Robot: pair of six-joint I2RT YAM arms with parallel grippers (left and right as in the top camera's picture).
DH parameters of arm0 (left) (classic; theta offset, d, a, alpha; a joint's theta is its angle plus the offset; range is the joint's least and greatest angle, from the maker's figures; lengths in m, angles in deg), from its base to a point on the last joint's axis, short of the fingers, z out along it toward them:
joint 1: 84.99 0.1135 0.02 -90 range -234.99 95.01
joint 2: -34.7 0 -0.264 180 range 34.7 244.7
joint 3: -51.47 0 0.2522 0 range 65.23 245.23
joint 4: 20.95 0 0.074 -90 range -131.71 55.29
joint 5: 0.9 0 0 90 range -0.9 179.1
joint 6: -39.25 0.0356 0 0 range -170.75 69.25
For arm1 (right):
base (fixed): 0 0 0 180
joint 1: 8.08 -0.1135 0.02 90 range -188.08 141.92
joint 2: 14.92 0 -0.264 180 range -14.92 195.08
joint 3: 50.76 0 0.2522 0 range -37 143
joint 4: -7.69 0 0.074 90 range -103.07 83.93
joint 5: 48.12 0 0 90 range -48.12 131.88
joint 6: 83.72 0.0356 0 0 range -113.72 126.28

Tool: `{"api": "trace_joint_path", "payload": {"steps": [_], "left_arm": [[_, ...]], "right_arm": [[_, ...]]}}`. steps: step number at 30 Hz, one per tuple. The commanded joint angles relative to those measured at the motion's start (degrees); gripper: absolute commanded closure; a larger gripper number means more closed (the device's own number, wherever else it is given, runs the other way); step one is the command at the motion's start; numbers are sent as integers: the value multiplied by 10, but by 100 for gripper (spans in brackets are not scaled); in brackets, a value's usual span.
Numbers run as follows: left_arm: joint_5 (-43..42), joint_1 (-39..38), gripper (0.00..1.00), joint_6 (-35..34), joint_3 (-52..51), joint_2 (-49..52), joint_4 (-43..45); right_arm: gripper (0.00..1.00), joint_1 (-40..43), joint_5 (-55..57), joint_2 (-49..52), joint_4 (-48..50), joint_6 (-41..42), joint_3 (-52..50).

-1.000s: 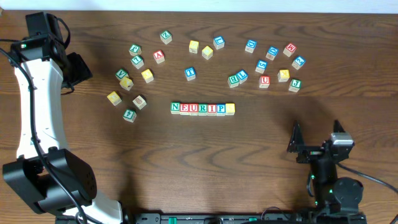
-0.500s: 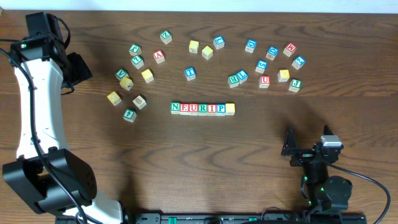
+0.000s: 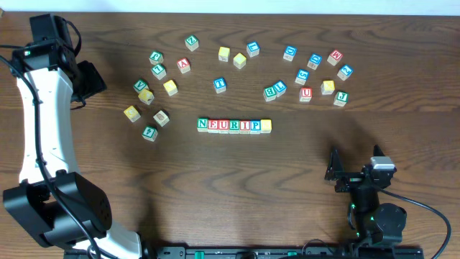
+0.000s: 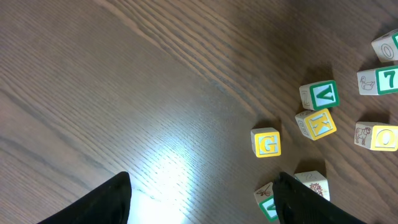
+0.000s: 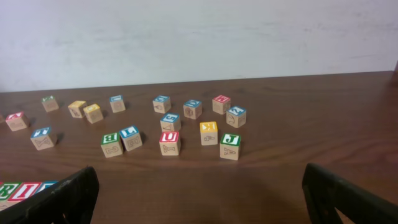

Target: Spell out NEURIPS

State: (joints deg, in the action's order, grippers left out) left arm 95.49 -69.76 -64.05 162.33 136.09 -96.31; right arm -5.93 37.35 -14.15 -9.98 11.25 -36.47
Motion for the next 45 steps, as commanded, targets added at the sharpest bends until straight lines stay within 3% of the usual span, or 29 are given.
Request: {"api": "trace_joint_path", "payload": {"steps": [1,19,27,33,39,45], "left_arm": [[7,1,28,1,6,2,-3],[7,3,28,1,6,-10,-3],[7,-30,28,1,-1,-105,-3],[7,-54,28,1,-64,-212,18],[5,-73,28,1,-185,-328,130],[0,-73,28,1,-402,-485,356]], "right_arm": [[1,-4,-3,-5,0,5,-2],[1,-4,-3,-5,0,5,-2],[1,-4,-3,-5,0,6,-2],[1,-4,-3,-5,0,5,-2],[1,-4,-3,-5,0,5,-2],[1,-4,-3,-5,0,6,-2]]}}
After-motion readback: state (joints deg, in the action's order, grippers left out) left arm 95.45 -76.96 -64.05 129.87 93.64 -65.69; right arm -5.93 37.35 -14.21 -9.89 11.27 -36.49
